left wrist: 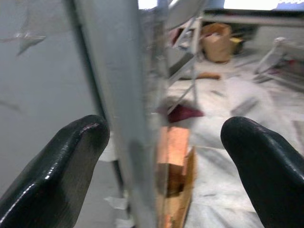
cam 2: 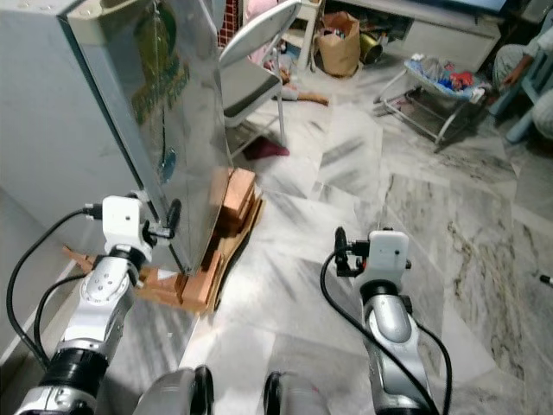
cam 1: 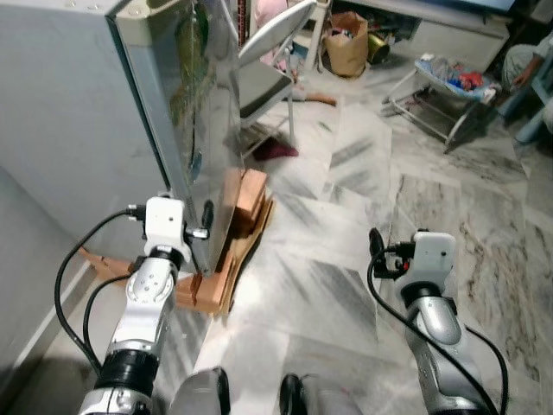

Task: Restocking fridge

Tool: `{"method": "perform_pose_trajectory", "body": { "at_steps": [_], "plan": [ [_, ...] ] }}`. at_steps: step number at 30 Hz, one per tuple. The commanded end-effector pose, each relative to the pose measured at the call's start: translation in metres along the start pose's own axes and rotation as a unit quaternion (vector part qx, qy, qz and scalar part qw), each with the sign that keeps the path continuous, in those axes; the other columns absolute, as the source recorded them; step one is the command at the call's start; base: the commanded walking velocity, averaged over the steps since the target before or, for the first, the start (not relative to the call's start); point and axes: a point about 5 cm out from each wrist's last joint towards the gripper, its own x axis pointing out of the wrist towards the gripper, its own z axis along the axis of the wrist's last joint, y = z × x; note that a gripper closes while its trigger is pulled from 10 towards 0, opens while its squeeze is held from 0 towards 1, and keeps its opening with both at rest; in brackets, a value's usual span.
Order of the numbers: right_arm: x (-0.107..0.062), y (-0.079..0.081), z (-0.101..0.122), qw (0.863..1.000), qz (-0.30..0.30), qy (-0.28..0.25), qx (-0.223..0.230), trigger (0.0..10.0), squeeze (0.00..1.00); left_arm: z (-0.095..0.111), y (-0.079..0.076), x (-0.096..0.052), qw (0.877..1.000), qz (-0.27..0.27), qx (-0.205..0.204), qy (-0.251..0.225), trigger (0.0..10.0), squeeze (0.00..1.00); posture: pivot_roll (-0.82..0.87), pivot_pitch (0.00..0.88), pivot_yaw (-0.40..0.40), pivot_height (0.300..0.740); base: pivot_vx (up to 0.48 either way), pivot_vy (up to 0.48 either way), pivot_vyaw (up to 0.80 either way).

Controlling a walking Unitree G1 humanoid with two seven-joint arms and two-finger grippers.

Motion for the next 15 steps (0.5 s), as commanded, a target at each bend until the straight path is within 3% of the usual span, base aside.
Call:
{"method": "perform_pose_trajectory", "body": {
  "at_steps": [1,6,10,15],
  "plan": [
    [-0.004,-0.005,0.004,1.0,-0.001,-0.001,-0.003,10.0,0.0,0.002,0.004,0.004,1.0,0.013,0.0,-0.004,10.0,0.0,-0.01,0.183,-0.099,0.74,0.0,0.0,0.0],
    [-0.014,-0.013,0.003,1.0,-0.007,0.008,-0.01,10.0,0.0,0.012,0.007,0.021,1.0,0.022,-0.002,-0.015,10.0,0.0,-0.03,0.192,-0.102,0.74,0.0,0.0,0.0],
    [-0.015,-0.014,0.005,1.0,-0.009,0.008,-0.015,10.0,0.0,0.015,0.006,0.026,1.0,0.022,-0.002,-0.017,10.0,0.0,-0.04,0.195,-0.107,0.74,0.0,0.0,0.0],
    [-0.017,-0.014,0.006,1.0,-0.006,0.012,-0.015,10.0,0.0,0.026,-0.005,0.035,0.999,0.006,-0.013,-0.03,10.0,0.0,-0.04,0.198,-0.106,0.74,0.0,0.0,0.0]
  ]
}}
